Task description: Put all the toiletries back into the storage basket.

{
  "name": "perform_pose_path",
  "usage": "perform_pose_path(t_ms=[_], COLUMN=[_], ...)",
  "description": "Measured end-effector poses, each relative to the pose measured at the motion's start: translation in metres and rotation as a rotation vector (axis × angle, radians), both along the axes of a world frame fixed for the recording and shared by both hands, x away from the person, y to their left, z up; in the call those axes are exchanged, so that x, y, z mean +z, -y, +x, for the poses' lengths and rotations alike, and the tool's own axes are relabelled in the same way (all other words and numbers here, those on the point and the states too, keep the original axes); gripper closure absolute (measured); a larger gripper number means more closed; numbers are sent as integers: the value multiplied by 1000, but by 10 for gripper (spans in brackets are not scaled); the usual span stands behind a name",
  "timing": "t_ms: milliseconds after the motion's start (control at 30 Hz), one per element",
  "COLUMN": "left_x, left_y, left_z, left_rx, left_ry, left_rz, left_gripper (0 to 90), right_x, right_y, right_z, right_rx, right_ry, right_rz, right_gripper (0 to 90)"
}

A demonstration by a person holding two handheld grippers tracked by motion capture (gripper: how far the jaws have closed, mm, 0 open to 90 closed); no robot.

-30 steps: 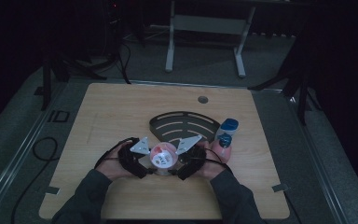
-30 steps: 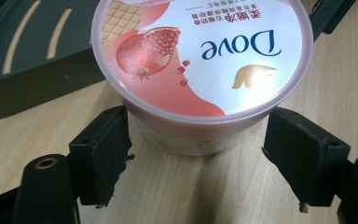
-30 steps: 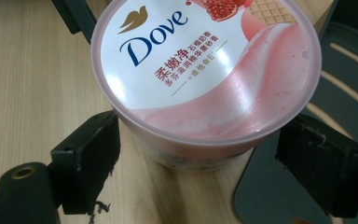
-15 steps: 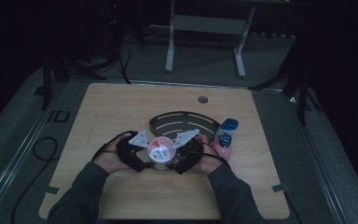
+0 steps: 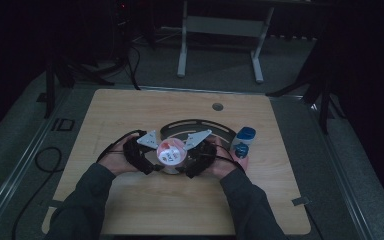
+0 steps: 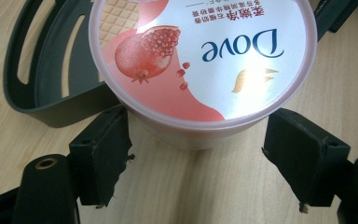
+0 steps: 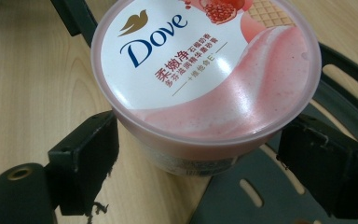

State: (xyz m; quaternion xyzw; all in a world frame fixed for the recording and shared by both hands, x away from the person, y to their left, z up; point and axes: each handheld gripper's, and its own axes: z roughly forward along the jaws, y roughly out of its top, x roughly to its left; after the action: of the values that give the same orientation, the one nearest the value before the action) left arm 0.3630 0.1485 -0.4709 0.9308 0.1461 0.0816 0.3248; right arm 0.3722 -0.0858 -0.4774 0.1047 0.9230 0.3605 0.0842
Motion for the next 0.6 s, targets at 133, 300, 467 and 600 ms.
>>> perform_pose_path(t_ms=[133,300,467,600], left_x=[3,7,5,6], left_y=[-3,-7,-10,-10], left_z=[5,14,23,31], left_rx=[6,9,13,15], left_ry=[9,9,-12,-20], left_rz=[0,-4,-15,-22], left_gripper=[228,228,229,228], right_x=[2,5,7,9], right_y=[-3,-7,-10,-12], right_z=[6,16,23,30], right_rx=[3,-2,-1,-8], right_ry=[-1,-17,-4,-8], right_rz=[-4,3,-6,-11], right_gripper=[120,116,113,109])
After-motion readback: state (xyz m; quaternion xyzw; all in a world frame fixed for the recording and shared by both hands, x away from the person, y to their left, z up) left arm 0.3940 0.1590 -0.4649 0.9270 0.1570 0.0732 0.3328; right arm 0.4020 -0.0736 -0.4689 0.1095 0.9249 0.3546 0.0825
